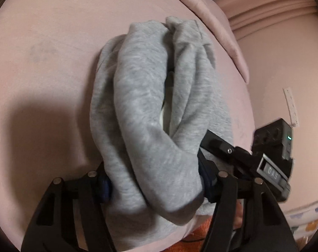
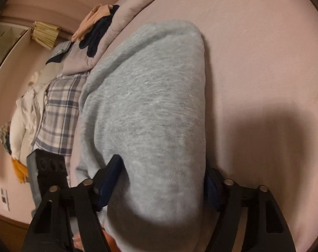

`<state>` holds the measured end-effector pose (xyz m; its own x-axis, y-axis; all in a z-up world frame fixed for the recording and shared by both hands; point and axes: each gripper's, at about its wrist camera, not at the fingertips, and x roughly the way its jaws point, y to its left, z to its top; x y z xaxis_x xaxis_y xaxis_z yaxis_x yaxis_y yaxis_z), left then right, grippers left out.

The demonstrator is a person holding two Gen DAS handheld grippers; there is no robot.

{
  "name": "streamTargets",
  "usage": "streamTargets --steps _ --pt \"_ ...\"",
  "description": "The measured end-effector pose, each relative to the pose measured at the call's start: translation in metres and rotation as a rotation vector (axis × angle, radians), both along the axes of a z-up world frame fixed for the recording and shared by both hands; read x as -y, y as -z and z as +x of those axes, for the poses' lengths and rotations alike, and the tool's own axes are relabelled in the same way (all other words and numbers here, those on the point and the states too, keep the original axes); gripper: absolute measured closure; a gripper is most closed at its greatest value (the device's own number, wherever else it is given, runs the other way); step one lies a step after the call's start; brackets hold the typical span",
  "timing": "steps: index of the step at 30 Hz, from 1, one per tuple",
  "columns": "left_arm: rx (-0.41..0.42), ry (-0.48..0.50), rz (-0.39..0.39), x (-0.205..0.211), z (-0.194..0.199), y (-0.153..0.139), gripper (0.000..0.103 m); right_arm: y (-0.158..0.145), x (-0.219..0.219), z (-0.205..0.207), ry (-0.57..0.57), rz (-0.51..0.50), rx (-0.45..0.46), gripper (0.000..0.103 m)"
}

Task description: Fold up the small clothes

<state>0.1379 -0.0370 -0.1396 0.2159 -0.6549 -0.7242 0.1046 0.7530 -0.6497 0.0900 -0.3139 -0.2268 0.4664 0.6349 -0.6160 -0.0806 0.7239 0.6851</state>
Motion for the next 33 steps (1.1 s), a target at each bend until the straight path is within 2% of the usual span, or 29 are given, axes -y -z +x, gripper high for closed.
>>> streamTargets --steps 4,7,11,13,15,18,22,24,26,29,32,33 --pt "0.105 0.009 0.063 0.014 -0.005 -0.031 0.053 -0.017 -0.006 -0.009 -0.002 -0.049 0.048 0.06" --pt "0.207 0.003 0.097 0.023 -0.006 -0.063 0.054 -0.04 -0.011 -0.015 -0.006 -0.115 0.116 0.064" --pt "0.327 -0.008 0.069 0.026 0.004 -0.09 0.054 -0.076 -0.019 -0.013 -0.007 -0.155 0.229 0.064" --pt "0.356 -0.018 0.065 0.029 0.012 -0.094 0.053 -0.094 -0.023 -0.01 -0.006 -0.184 0.3 0.064" --pt "0.364 -0.03 0.071 0.028 0.018 -0.091 0.053 -0.102 -0.024 -0.003 -0.007 -0.213 0.34 0.064" --pt "0.333 -0.036 0.092 0.032 0.029 -0.072 0.053 -0.096 -0.026 0.015 -0.012 -0.241 0.347 0.064" --pt "0.239 -0.03 0.169 0.031 0.039 -0.043 0.054 -0.068 -0.023 0.037 -0.021 -0.245 0.255 0.064" --pt "0.196 -0.032 0.172 0.031 0.042 -0.031 0.052 -0.051 -0.026 0.045 -0.027 -0.264 0.196 0.064" --pt "0.208 -0.03 0.17 0.032 0.041 -0.029 0.05 -0.036 -0.025 0.049 -0.02 -0.269 0.146 0.063" --pt "0.208 -0.025 0.177 0.033 0.041 -0.032 0.047 -0.032 -0.02 0.045 -0.005 -0.252 0.154 0.061" --pt "0.212 -0.03 0.183 0.022 0.036 -0.042 0.041 -0.036 -0.019 0.044 0.019 -0.273 0.134 0.047" --pt "0.23 -0.031 0.184 0.018 0.034 -0.048 0.035 -0.04 -0.019 0.041 0.031 -0.3 0.137 0.043"
